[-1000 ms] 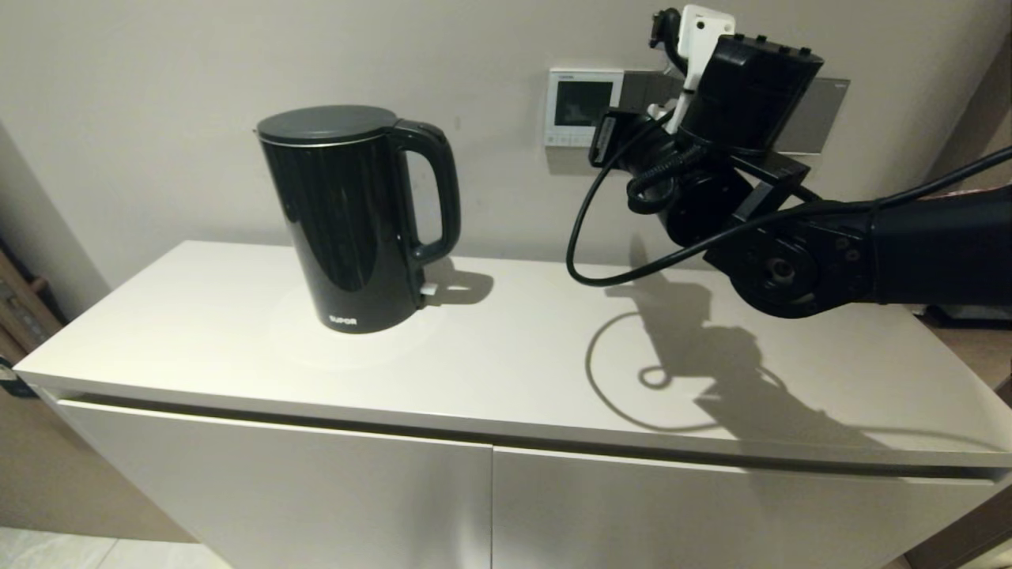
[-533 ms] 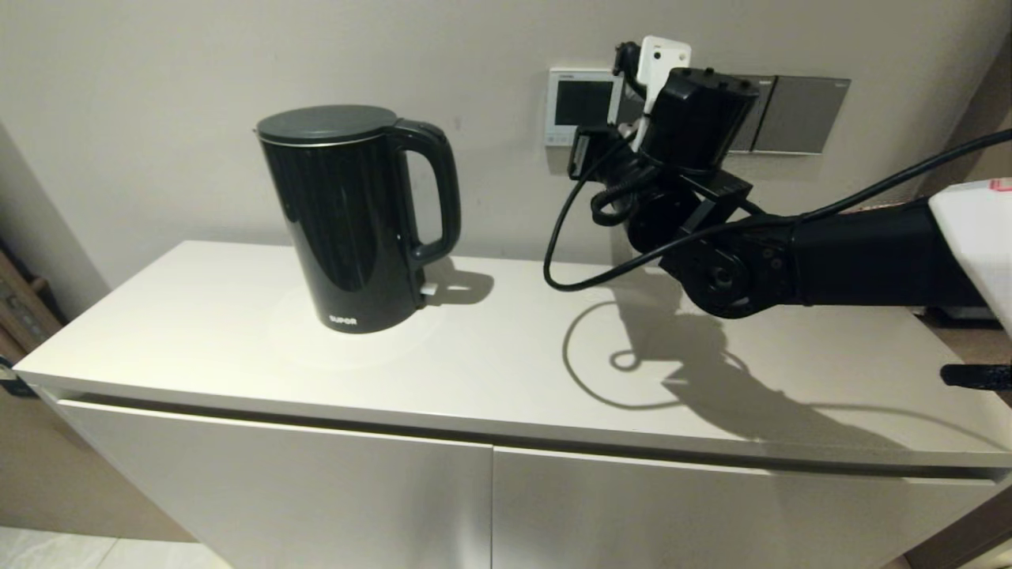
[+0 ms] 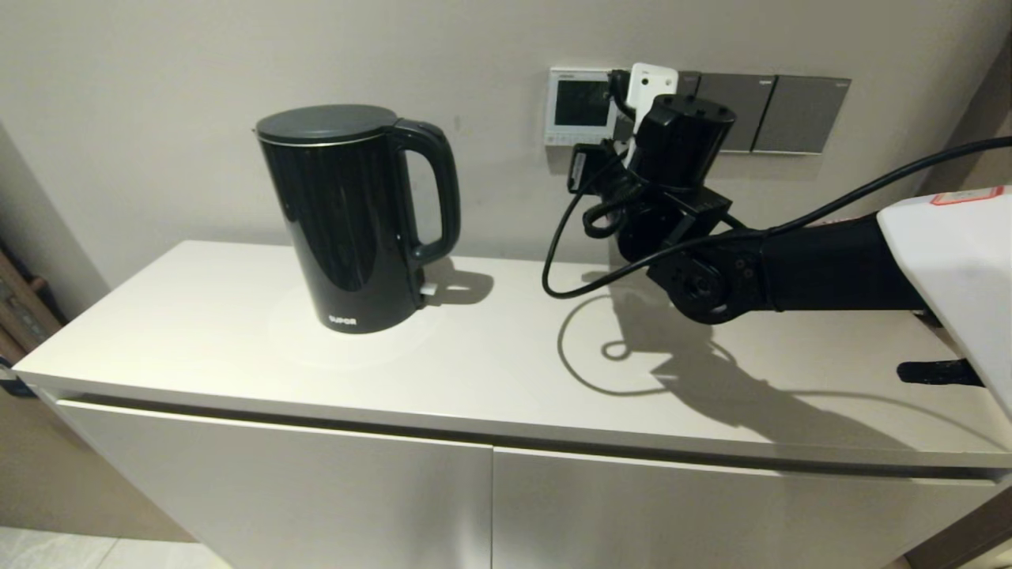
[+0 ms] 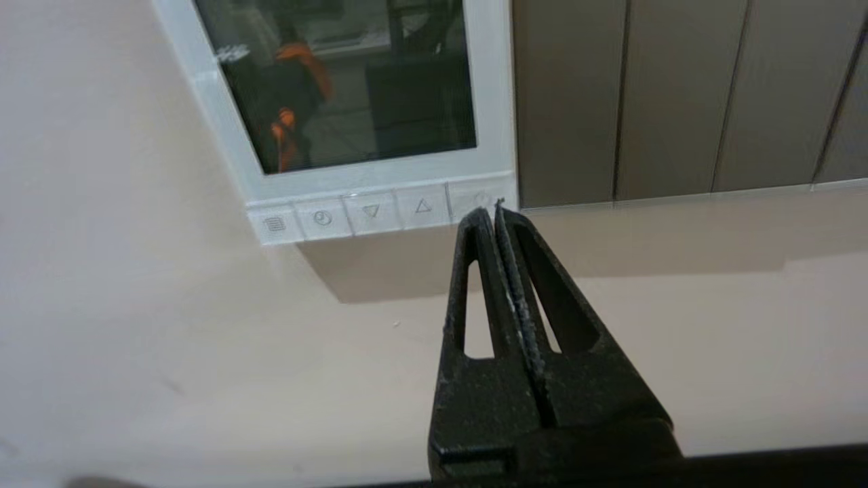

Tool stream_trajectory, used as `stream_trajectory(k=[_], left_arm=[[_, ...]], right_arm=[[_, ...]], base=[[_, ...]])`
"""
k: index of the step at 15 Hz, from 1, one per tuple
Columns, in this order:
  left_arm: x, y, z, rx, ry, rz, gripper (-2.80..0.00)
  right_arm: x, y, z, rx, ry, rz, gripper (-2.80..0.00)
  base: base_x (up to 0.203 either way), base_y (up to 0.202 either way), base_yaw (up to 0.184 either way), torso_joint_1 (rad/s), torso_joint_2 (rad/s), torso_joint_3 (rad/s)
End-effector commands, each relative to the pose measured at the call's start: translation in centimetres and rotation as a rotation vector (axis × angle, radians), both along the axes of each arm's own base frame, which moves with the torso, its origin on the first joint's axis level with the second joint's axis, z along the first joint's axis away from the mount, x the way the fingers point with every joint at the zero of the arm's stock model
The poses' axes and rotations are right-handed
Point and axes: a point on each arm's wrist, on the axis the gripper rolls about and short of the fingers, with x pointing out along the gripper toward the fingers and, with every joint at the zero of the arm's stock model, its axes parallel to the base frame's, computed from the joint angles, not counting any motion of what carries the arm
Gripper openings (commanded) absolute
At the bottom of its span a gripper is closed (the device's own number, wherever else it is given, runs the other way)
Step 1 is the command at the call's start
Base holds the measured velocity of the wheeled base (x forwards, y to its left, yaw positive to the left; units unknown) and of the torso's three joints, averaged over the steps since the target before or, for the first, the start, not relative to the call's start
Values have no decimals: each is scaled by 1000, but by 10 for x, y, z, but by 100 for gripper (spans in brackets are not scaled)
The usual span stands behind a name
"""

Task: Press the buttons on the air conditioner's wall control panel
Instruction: Turn on the central air conditioner

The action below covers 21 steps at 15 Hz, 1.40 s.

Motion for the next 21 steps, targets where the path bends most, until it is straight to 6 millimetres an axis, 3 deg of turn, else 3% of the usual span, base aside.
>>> stream_trajectory(k=[1, 14, 21], left_arm=[[0, 0, 0, 0, 0, 0, -280], [0, 0, 0, 0, 0, 0, -280], [0, 0, 0, 0, 0, 0, -280]], right_arm=[[3, 0, 0, 2, -6, -6, -280], [24, 0, -4, -5, -28, -29, -280], [7, 5, 3, 14, -47, -6, -280]], base=[[0, 0, 0, 0, 0, 0], [0, 0, 0, 0, 0, 0], [0, 0, 0, 0, 0, 0]])
